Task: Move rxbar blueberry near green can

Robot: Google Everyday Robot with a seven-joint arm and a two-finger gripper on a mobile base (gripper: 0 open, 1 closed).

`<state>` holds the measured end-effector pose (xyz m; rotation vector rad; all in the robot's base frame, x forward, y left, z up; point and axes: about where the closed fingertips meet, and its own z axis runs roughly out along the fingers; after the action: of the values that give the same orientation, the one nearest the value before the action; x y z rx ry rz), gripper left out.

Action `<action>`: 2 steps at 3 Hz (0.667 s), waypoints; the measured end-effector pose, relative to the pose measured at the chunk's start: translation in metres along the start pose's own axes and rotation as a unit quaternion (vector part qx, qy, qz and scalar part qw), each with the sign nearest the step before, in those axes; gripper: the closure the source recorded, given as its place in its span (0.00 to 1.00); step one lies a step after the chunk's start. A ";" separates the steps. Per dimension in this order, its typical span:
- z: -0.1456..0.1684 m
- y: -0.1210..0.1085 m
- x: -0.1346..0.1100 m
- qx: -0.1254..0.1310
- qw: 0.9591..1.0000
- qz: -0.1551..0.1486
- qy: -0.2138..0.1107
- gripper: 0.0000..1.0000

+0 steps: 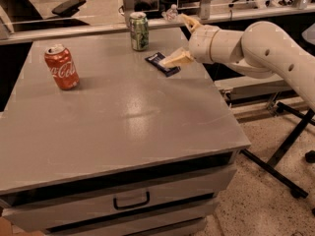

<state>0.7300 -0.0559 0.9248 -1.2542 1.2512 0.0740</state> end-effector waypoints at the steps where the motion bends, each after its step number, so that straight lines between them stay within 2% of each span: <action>1: -0.020 -0.007 -0.007 0.020 1.000 -0.009 0.017 0.00; 2: -0.085 -0.022 -0.027 0.074 0.995 -0.032 0.065 0.00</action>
Offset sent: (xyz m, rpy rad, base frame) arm -0.1147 -0.1145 0.1043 -0.1422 -0.1488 -0.3526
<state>0.6774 -0.1112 0.9761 -1.1831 1.3028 -0.1472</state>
